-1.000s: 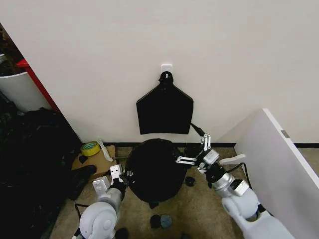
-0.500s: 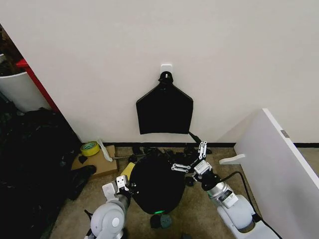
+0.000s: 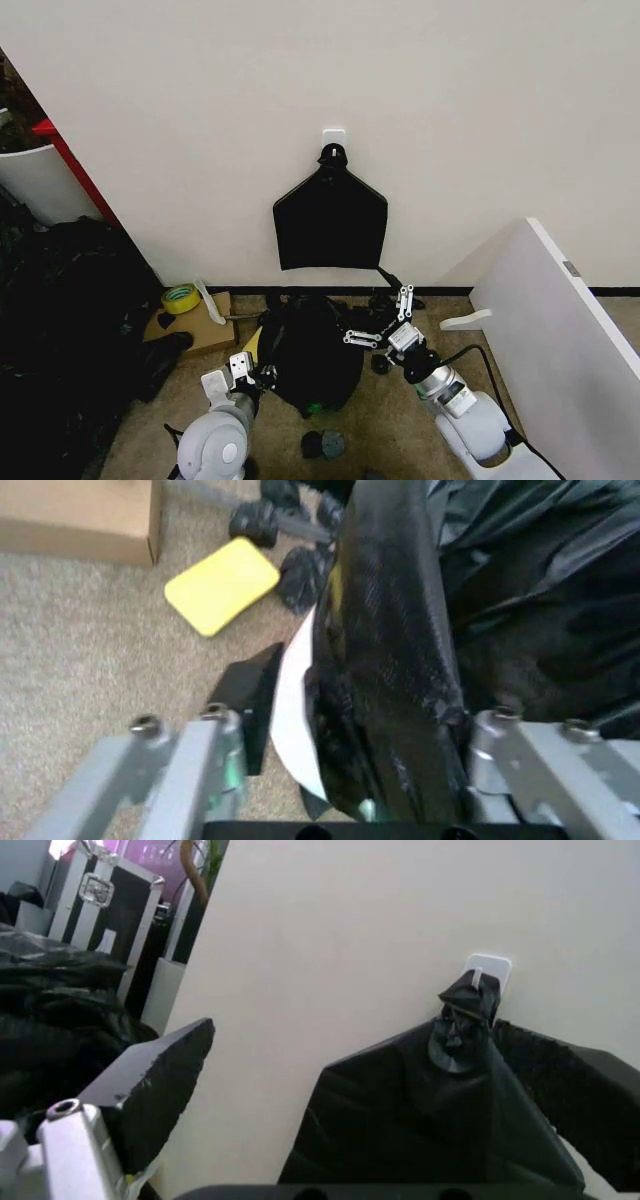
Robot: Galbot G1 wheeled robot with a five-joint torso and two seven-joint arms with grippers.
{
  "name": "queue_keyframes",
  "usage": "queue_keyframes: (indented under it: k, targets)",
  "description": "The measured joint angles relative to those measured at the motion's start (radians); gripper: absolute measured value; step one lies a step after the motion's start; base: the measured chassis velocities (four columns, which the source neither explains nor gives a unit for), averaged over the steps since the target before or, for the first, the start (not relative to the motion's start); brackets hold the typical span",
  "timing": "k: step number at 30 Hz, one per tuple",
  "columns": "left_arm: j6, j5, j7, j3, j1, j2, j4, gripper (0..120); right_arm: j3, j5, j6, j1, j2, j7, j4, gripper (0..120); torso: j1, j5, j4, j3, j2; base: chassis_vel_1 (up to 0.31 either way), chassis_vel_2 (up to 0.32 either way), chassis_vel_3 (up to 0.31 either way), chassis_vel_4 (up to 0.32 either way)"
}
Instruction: Place the garbage bag over the trash bin.
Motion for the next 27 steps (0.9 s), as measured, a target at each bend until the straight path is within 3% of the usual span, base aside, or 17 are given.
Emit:
queue_keyframes:
  k: [6, 8, 11, 16, 22, 23, 27]
  targets:
    - [0.022, -0.022, -0.039, -0.014, 0.020, 0.016, -0.076, 79, 0.003, 0.012, -0.002, -0.001, -0.001, -0.001, 0.000, 100, 0.000, 0.0000, 0.0000, 0.000, 0.000, 0.000, 0.000, 0.000, 0.000]
    - [0.024, -0.026, -0.044, -0.017, 0.022, 0.017, -0.083, 81, 0.003, 0.012, -0.003, -0.001, -0.001, -0.001, 0.000, 100, 0.000, 0.0000, 0.0001, 0.000, 0.000, 0.000, 0.000, 0.000, 0.000]
    - [0.035, -0.041, -0.067, -0.025, 0.029, 0.020, -0.119, 94, 0.005, 0.018, -0.004, -0.002, -0.001, -0.001, 0.000, 100, 0.000, 0.0000, 0.0000, 0.000, 0.000, 0.000, 0.000, 0.000, 0.000]
    - [-0.008, 0.006, -0.067, -0.033, 0.036, 0.022, -0.177, 100, 0.005, 0.061, -0.031, -0.003, 0.000, 0.020, 0.001, 100, 0.000, 0.0000, 0.0000, 0.000, 0.000, 0.000, 0.000, 0.000, 0.000]
    - [-0.276, 0.398, 0.047, -0.040, 0.040, 0.011, -0.175, 100, 0.020, 0.118, -0.185, -0.012, 0.001, 0.182, 0.041, 100, 0.000, -0.0001, 0.0001, 0.000, 0.000, 0.000, 0.000, 0.000, 0.000]
    - [-0.276, 0.398, 0.047, -0.040, 0.040, 0.011, -0.175, 100, 0.020, 0.118, -0.185, -0.012, 0.001, 0.182, 0.041, 100, 0.000, -0.0001, 0.0001, 0.000, 0.000, 0.000, 0.000, 0.000, 0.000]
    - [-0.457, 0.684, 0.133, -0.051, 0.061, -0.019, -0.126, 100, 0.066, 0.203, -0.300, -0.027, 0.031, 0.277, 0.078, 100, 0.000, 0.0000, 0.0000, 0.000, 0.000, 0.000, 0.000, 0.000, 0.000]
